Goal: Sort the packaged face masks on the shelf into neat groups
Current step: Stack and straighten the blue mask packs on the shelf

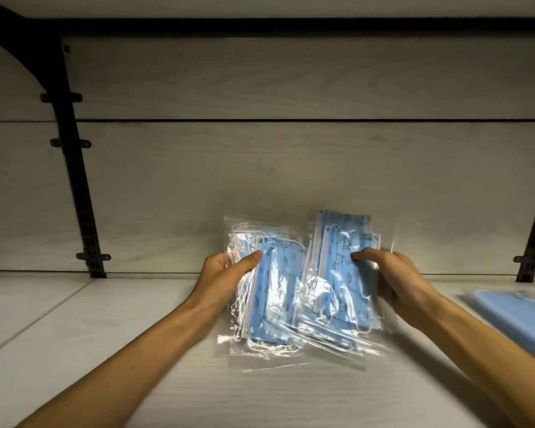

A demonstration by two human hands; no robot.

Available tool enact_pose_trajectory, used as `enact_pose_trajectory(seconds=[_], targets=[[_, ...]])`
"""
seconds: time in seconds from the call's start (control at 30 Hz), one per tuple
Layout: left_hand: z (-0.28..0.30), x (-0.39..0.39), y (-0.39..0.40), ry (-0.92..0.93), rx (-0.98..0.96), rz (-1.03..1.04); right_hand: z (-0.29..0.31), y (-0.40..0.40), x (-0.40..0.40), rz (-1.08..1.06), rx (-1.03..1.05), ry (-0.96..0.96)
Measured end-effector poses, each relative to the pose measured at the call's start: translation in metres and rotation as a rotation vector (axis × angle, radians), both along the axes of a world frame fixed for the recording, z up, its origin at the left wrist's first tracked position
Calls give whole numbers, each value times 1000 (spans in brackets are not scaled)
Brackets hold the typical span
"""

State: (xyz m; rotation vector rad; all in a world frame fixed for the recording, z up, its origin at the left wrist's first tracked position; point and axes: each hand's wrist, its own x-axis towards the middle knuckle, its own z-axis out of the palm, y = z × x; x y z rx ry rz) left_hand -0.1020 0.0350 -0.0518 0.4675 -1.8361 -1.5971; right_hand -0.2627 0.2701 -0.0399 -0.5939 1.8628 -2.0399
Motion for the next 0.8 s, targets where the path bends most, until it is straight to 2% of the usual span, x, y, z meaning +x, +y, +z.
enact_pose_trajectory(seconds=[0.1,0.2,0.33,0.43,0.6,0.7,0.8], targets=[[8,7,3,-23,39,-97,11,1,2,-20,81,8],[12,13,8,-113,14,-208,10,1,7,52,153,50],[7,13,10,-230,-14,-355,2,-4,12,246,81,-92],[5,12,11,-270,-43,-460,-3,-7,13,277,99,-103],[5,15,13,-326,122,-740,-7,-10,15,193,23,-40],[4,15,11,-310,130,-718,-3,-7,11,75,-73,12],[3,14,7,-302,216,-762,1,4,3,-65,-142,10]])
